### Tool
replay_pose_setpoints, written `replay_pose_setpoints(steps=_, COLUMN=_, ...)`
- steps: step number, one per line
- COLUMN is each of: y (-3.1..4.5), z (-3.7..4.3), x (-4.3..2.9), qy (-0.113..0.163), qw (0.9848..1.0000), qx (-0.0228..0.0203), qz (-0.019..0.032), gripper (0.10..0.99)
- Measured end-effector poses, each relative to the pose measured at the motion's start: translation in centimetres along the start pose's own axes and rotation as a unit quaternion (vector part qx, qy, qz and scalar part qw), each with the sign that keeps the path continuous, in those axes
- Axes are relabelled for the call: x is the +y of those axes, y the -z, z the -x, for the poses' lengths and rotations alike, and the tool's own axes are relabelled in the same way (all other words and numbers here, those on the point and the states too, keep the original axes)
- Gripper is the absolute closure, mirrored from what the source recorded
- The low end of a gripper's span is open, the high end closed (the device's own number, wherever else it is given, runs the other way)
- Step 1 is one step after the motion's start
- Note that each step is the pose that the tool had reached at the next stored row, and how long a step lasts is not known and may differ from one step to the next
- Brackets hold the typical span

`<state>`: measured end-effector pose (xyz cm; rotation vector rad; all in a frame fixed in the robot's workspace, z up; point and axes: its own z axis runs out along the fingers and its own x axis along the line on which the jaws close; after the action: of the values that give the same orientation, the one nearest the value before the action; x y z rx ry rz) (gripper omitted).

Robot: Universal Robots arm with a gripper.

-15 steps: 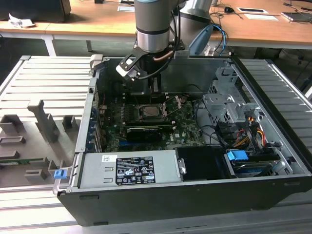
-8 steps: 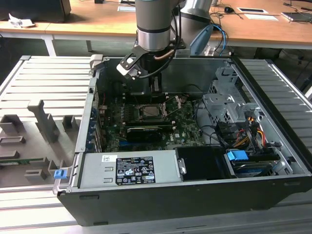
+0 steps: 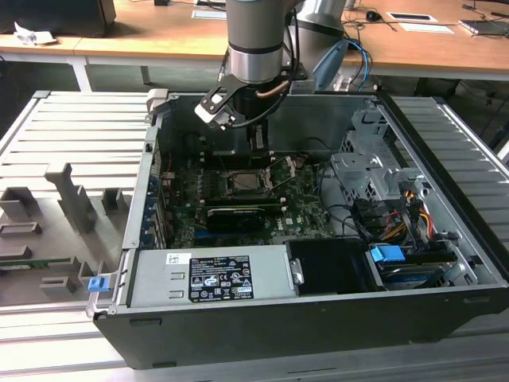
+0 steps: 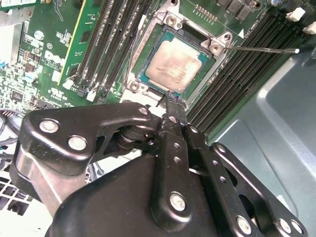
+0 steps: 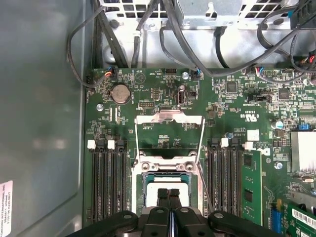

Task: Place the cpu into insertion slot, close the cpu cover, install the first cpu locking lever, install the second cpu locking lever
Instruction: 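Close the cpu cover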

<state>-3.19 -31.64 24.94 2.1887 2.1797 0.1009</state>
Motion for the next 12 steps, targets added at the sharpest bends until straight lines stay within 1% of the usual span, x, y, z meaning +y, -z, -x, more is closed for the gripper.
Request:
replay_pose_setpoints(steps=6, y=-0.02, z=0.00, x=0.30, qy=0.000, qw=1.0000, qx=0.0000, qz=0.0000, gripper=0.980)
replay_pose_setpoints(steps=12, y=-0.07, z=0.00, x=0.82, qy=0.000, qw=1.0000, qx=0.0000, qz=-0.0002, gripper=0.980)
